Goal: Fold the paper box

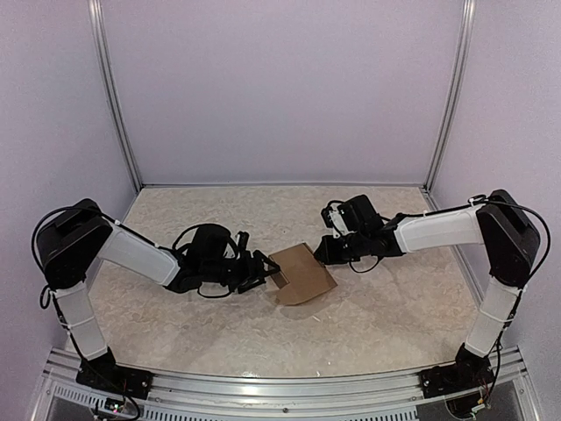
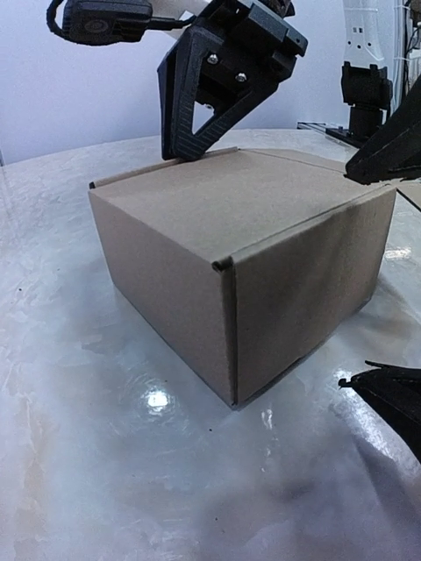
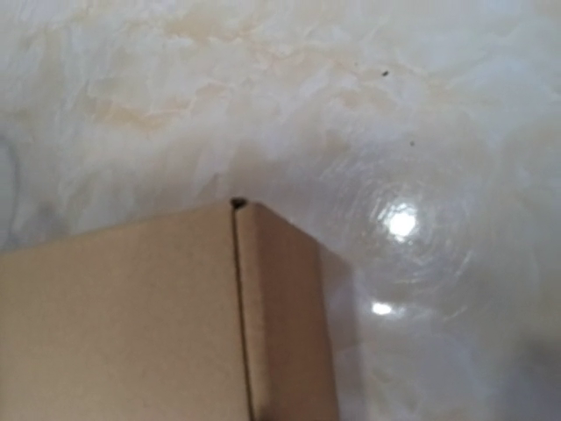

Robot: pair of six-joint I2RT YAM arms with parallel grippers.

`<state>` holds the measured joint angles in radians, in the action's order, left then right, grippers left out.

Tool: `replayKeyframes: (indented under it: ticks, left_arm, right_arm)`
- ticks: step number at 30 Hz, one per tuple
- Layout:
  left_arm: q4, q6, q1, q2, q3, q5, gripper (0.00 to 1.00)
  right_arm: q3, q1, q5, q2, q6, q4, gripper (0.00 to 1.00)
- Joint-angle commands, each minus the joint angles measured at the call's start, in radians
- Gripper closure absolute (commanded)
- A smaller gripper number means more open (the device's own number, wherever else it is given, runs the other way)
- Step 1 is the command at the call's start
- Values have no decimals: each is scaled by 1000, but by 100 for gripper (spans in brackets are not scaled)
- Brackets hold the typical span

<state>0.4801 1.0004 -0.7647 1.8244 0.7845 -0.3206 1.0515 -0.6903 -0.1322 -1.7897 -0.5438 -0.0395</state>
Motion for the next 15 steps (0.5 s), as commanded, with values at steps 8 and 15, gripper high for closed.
replayKeyframes:
  ticks: [8,15]
  left_arm:
    - [297,183,-5,94,13,-87,30]
    - [328,199,-3,122,26,-68,1]
  right_arm:
    - [-61,28,-4,5,2,10,98]
    - [-77,31,-7,19,5,22,99]
